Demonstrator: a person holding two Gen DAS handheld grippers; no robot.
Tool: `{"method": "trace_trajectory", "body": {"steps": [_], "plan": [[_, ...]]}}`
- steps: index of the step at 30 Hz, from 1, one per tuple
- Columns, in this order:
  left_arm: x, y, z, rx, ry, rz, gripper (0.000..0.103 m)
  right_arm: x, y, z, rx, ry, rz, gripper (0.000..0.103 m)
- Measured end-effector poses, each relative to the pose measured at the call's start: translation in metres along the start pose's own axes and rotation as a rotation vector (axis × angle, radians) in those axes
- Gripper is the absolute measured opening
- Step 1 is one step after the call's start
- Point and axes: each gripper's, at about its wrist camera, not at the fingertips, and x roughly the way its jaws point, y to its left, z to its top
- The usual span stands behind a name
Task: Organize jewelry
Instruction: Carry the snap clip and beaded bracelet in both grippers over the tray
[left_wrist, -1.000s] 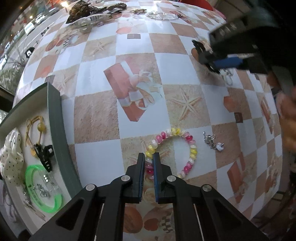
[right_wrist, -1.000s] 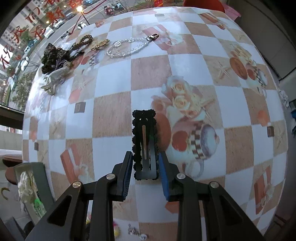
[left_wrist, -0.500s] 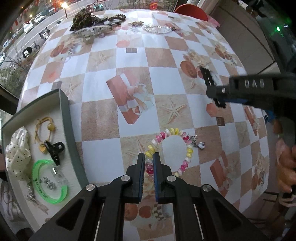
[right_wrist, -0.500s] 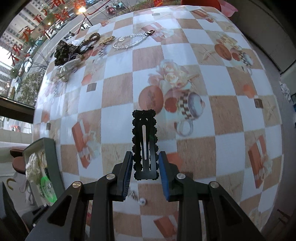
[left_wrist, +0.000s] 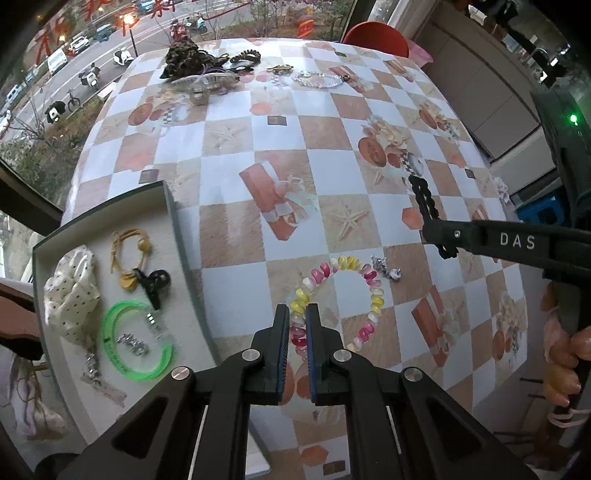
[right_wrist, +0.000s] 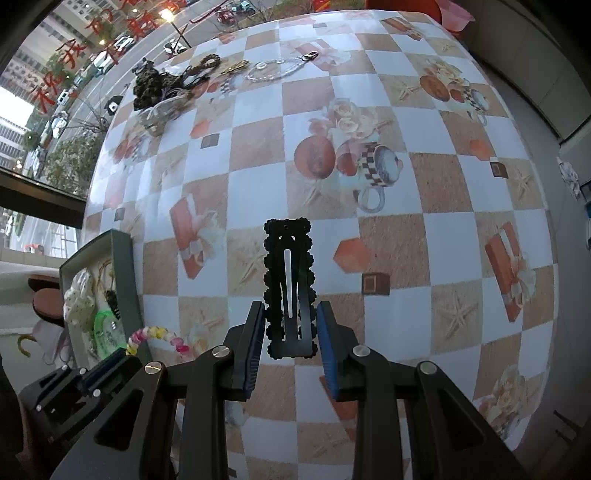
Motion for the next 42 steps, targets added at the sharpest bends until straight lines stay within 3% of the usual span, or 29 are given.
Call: {"method": "trace_trajectory", "body": {"steps": [18,32,42], "plan": [[-0.037,0.055,-0.032,-0.06,-0.028,0.023,0.012,-0.014,0.061,-0.024,-0.109,0.014,0.026,0.031],[-0.057,0.119,-0.085,-0.206,-0.021,0.062,0.012,-0.004,0.132,-0.042,-0.299,0.067,0.072,0.031],[-0.057,0.154,-0.125,-0.31,0.006,0.089,0.012,0.018,0.183,-0.07,-0.453,0.154,0.127,0.031]]}}
